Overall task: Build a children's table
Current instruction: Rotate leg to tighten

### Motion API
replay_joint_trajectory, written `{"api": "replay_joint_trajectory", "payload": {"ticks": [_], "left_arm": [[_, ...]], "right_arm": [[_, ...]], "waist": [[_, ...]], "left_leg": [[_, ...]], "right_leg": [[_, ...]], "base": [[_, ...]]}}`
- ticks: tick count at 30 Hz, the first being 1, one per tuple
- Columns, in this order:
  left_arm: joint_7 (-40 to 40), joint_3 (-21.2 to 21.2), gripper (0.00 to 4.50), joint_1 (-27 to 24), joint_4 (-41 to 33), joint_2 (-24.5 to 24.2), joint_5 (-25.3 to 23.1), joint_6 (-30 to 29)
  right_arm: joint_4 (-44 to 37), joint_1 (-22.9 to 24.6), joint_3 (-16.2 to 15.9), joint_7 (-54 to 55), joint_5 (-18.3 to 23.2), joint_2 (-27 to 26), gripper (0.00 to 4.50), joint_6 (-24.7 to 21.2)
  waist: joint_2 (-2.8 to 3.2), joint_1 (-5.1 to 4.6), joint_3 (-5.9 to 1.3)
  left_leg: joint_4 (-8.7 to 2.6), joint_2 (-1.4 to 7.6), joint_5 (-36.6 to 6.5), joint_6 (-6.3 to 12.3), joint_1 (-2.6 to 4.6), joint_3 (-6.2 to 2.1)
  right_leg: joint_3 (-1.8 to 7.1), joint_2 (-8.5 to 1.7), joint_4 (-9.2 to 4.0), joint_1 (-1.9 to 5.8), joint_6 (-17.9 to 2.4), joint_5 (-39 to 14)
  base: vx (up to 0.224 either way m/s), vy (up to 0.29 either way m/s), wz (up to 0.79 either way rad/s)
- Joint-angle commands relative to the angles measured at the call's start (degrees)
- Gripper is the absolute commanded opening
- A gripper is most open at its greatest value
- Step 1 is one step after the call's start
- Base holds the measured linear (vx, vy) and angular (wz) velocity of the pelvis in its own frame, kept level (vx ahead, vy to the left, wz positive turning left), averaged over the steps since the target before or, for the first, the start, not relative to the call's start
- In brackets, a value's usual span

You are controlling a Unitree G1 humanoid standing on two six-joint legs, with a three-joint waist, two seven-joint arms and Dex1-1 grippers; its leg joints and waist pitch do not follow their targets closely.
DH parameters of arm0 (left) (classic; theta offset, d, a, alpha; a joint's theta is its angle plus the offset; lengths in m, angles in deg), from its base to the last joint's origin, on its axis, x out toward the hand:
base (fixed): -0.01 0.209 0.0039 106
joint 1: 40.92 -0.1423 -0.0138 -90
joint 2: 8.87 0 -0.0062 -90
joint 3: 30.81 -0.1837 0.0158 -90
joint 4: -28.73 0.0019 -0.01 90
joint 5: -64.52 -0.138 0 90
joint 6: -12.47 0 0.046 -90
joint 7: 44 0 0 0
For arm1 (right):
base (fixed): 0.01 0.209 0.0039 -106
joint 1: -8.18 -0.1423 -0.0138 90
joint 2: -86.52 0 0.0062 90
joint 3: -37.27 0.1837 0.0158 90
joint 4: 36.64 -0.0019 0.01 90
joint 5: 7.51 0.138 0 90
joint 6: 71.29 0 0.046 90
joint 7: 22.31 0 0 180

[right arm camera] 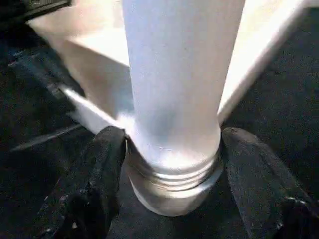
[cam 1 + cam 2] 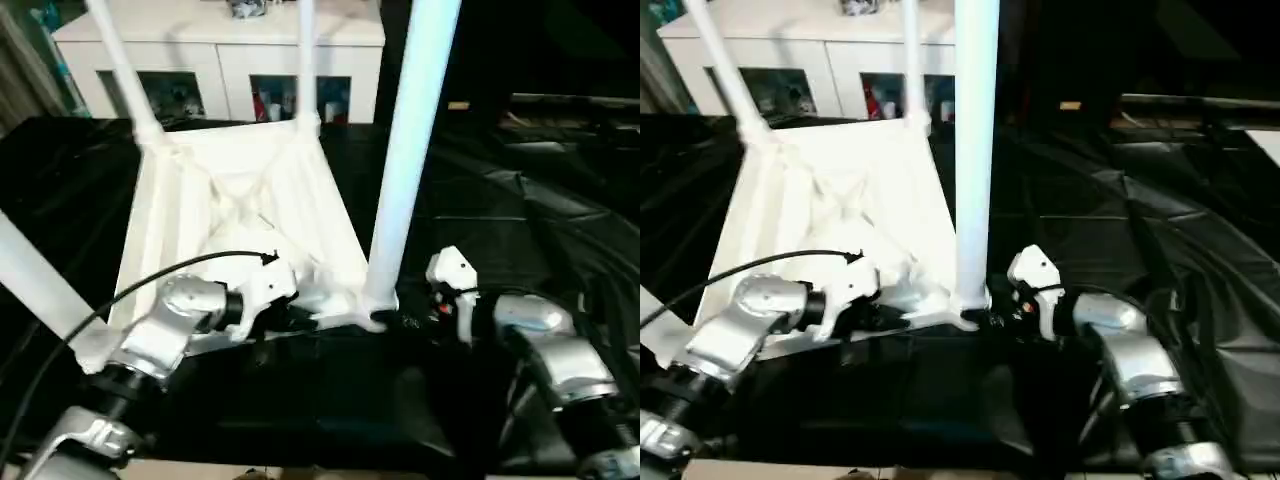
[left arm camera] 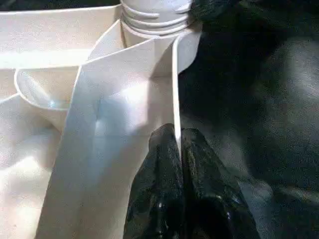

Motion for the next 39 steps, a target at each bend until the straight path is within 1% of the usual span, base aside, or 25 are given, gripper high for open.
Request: {"api": "replay_joint_trajectory", "payload": {"ticks": [1, 2, 4, 5, 6, 8, 10, 11, 12, 14, 16, 19, 20, 22, 23, 24, 25, 26, 29, 31, 33, 35, 36, 37, 39], "left_arm": [[4.7, -1.4, 0.0, 1.5, 3.6, 3.4, -1.7, -0.1], [6.0, -1.4, 0.0, 2.0, 4.5, 4.2, -2.1, -0.3], [11.7, -1.2, 0.0, 4.1, 8.2, 7.6, -3.4, -1.2], [13.8, -1.1, 0.0, 4.9, 9.6, 9.0, -3.8, -1.6], [16.5, -0.9, 0.0, 5.9, 11.1, 10.6, -4.2, -2.0], [20.2, -0.7, 0.0, 7.2, 13.2, 13.1, -4.8, -2.5], [22.6, -0.8, 0.0, 8.2, 14.9, 14.9, -5.3, -2.3], [23.0, -1.0, 0.0, 8.4, 15.3, 15.5, -5.5, -2.0], [23.4, -0.9, 0.0, 8.6, 15.7, 16.0, -5.7, -1.6], [22.9, -1.2, 0.0, 8.6, 15.8, 16.4, -6.0, -0.5], [22.3, -1.3, 0.0, 8.5, 15.8, 16.4, -5.9, -0.2], [20.7, -1.2, 0.0, 7.9, 15.3, 15.8, -6.0, 0.6], [20.3, -1.3, 0.0, 7.7, 15.1, 15.3, -6.1, 0.8], [19.0, -1.3, 0.0, 7.1, 14.2, 14.4, -5.9, 1.1], [18.5, -1.4, 0.0, 6.8, 13.9, 14.0, -5.9, 1.4], [18.5, -1.4, 0.0, 6.8, 13.9, 14.0, -5.9, 1.4], [18.0, -1.4, 0.0, 6.5, 13.5, 13.5, -5.8, 1.5], [16.3, -1.4, 0.0, 5.5, 11.9, 12.2, -5.5, 1.8], [12.3, -1.8, 0.0, 3.7, 8.3, 9.6, -4.7, 1.8], [10.4, -2.1, 0.0, 3.0, 6.8, 8.5, -4.2, 1.8], [7.2, -2.4, 0.0, 1.8, 4.5, 6.9, -3.4, 2.6], [5.1, -2.6, 0.0, 1.0, 3.0, 5.9, -2.8, 2.8], [2.6, -2.9, 0.0, 0.0, 1.0, 4.6, -1.9, 2.8], [0.8, -3.2, 0.0, -0.8, -0.5, 3.5, -1.3, 3.0], [-2.0, -3.6, 0.0, -2.1, -3.3, 1.6, -0.3, 2.6]], "right_arm": [[3.8, -1.5, 0.8, 9.6, -2.5, -3.7, 2.73, -0.6], [4.5, -1.7, 1.5, 12.0, -2.5, -4.7, 2.73, -0.8], [6.7, -2.7, 4.1, 21.2, -2.5, -9.0, 2.73, -1.5], [7.3, -3.1, 4.9, 24.3, -2.4, -10.5, 2.73, -1.6], [8.2, -3.7, 5.7, 28.4, -2.8, -12.2, 2.73, -2.0], [9.7, -4.9, 6.8, 34.4, -3.2, -14.9, 2.73, -2.6], [10.6, -5.8, 6.0, 37.1, -4.4, -16.7, 2.73, -2.8], [10.7, -6.0, 5.1, 37.2, -5.3, -17.1, 2.73, -3.0], [10.7, -6.2, 4.3, 37.6, -6.3, -17.4, 2.73, -2.7], [10.0, -5.6, 2.6, 36.4, -7.7, -17.3, 2.73, -1.8], [9.4, -5.2, 2.7, 35.6, -7.4, -17.2, 2.73, -1.1], [7.6, -3.9, 4.1, 33.9, -6.3, -16.6, 2.73, 0.9], [6.8, -3.5, 4.5, 33.2, -5.7, -16.2, 3.02, 1.0], [5.0, -2.7, 4.6, 30.9, -4.8, -14.5, 3.29, 0.8], [4.2, -2.4, 4.4, 29.8, -4.6, -13.7, 3.21, 0.6], [4.2, -2.4, 4.4, 29.8, -4.6, -13.7, 3.21, 0.6], [3.3, -2.1, 4.2, 28.2, -4.5, -12.7, 3.38, 0.1], [0.8, -1.2, 3.3, 22.4, -3.4, -10.0, 3.38, -1.4], [-3.1, 0.1, 1.9, 12.1, -1.4, -4.8, 3.38, -1.9], [-3.9, 0.3, 1.7, 8.8, -0.6, -2.9, 3.38, -1.7], [-4.7, 0.5, 1.3, 4.5, 0.1, -0.4, 3.38, -1.2], [-5.0, 0.6, 1.0, 2.3, 0.4, 0.9, 3.38, -0.8], [-5.3, 0.6, 0.8, 0.0, 0.7, 2.1, 3.38, -0.8], [-5.7, 0.7, 0.4, -1.9, 1.0, 3.1, 3.38, -0.8], [-6.2, 0.6, -0.4, -4.6, 1.3, 4.5, 3.38, -0.9]], "waist": [[-0.55, -0.1, -2.48], [-0.51, -0.34, -2.3], [-0.61, -0.54, -2.33], [-0.56, -0.59, -2.41], [-0.63, -0.66, -2.43], [-0.35, -0.73, -2.44], [-0.29, -0.55, -2.67], [-0.28, -0.38, -2.73], [-0.22, -0.3, -2.81], [-0.43, -0.08, -2.93], [-0.45, 0.0, -2.9], [-0.63, 0.3, -2.8], [-0.62, 0.32, -2.79], [-0.56, 0.24, -2.78], [-0.75, 0.22, -2.76], [-0.68, 0.23, -2.7], [-0.7, 0.15, -2.7], [-0.76, 0.2, -2.65], [-0.73, 0.43, -2.74], [-0.74, 0.31, -2.73], [-0.66, 0.35, -2.82], [-0.62, 0.32, -2.83], [-0.64, 0.27, -2.85], [-0.66, 0.46, -3.04], [-0.59, 0.62, -3.16]], "left_leg": [[-4.56, 3.9, -15.6, 0.03, 1.15, -2.34], [-4.59, 3.74, -17.1, -0.71, 1.5, -2.31], [-4.79, 3.74, -17.6, -1.35, 1.32, -2.52], [-4.73, 3.73, -18.5, -2.07, 1.71, -2.64], [-4.75, 3.71, -18.4, -2.02, 1.61, -2.65], [-4.81, 3.68, -18.6, -2.01, 1.63, -2.63], [-4.84, 3.76, -18.0, -1.92, 1.69, -2.6], [-4.86, 3.7, -17.1, -1.75, 1.39, -2.55], [-4.89, 3.73, -16.7, -1.67, 1.32, -2.56], [-4.74, 3.65, -14.8, -0.71, 1.04, -2.39], [-4.64, 3.55, -14.2, 0.13, 0.93, -2.32], [-4.64, 3.63, -14.3, 0.89, 1.04, -2.24], [-4.67, 3.64, -14.3, 0.95, 1.03, -2.26], [-4.86, 3.75, -14.3, 0.99, 0.86, -2.41], [-4.84, 3.76, -14.5, 1.16, 0.83, -2.37], [-4.84, 3.78, -14.6, 1.28, 0.82, -2.34], [-4.86, 3.77, -14.7, 1.22, 0.86, -2.34], [-4.85, 3.74, -14.7, 1.26, 0.82, -2.35], [-4.72, 3.96, -13.7, 2.4, 0.6, -2.37], [-4.62, 3.83, -12.8, 2.93, 0.53, -2.22], [-4.59, 4.0, -12.4, 2.96, 0.47, -2.32], [-4.55, 4.13, -12.2, 3.15, 0.57, -2.29], [-4.49, 4.08, -11.9, 3.26, 0.51, -2.25], [-4.34, 4.17, -11.1, 3.58, 0.78, -2.1], [-4.22, 4.27, -9.1, 4.28, 0.47, -2.16]], "right_leg": [[2.75, -5.49, -5.53, 1.36, -10.0, -20.8], [2.83, -5.41, -5.82, 0.92, -9.7, -23.1], [2.8, -5.53, -5.9, 1.12, -9.0, -24.5], [2.8, -5.67, -6.14, 0.8, -8.4, -26.2], [2.82, -5.62, -6.14, 0.85, -8.2, -26.0], [2.92, -5.49, -6.13, 0.57, -8.2, -24.7], [2.97, -5.48, -6.05, 0.62, -8.6, -21.8], [2.95, -5.41, -5.79, 0.84, -8.9, -19.7], [2.93, -5.4, -5.61, 0.93, -9.0, -18.5], [2.97, -5.43, -5.24, 1.24, -9.4, -14.2], [2.95, -5.53, -5.28, 1.33, -9.5, -14.2], [3.01, -5.7, -5.66, 1.25, -8.9, -16.7], [2.99, -5.67, -5.66, 1.28, -8.8, -17.0], [2.91, -5.62, -5.62, 1.39, -8.6, -17.2], [2.9, -5.52, -5.56, 1.4, -8.5, -17.1], [2.94, -5.63, -5.66, 1.36, -8.6, -17.4], [2.92, -5.63, -5.75, 1.32, -8.8, -17.9], [2.92, -5.62, -5.77, 1.37, -8.7, -18.2], [2.94, -5.57, -5.49, 1.67, -8.5, -16.1], [2.86, -5.49, -5.4, 1.51, -9.5, -15.0], [2.82, -5.58, -5.23, 1.71, -9.9, -14.7], [2.82, -5.46, -5.05, 1.55, -10.7, -13.0], [2.78, -5.39, -4.89, 1.61, -11.3, -11.8], [2.8, -5.42, -4.75, 1.46, -12.0, -9.9], [2.68, -5.44, -4.12, 1.86, -12.8, -6.2]], "base": [[0.0, 0.0, 0.0], [0.0, 0.0, 0.0], [0.0, 0.0, 0.0], [0.0, 0.0, 0.0], [0.0, 0.0, 0.0], [0.0, 0.0, 0.0], [0.0, 0.0, 0.0], [0.0, 0.0, 0.0], [0.0, 0.0, 0.0], [0.0, 0.0, 0.0], [0.0, 0.0, 0.0], [0.0, 0.0, 0.0], [0.0, 0.0, 0.0], [0.0, 0.0, 0.0], [0.0, 0.0, 0.0], [0.0, 0.0, 0.0], [0.0, 0.0, 0.0], [0.0, 0.0, 0.0], [0.0, 0.0, 0.0], [0.0, 0.0, 0.0], [0.0, 0.0, 0.0], [0.0, 0.0, 0.0], [0.0, 0.0, 0.0], [0.0, 0.0, 0.0], [0.0, 0.0, 0.0]]}}
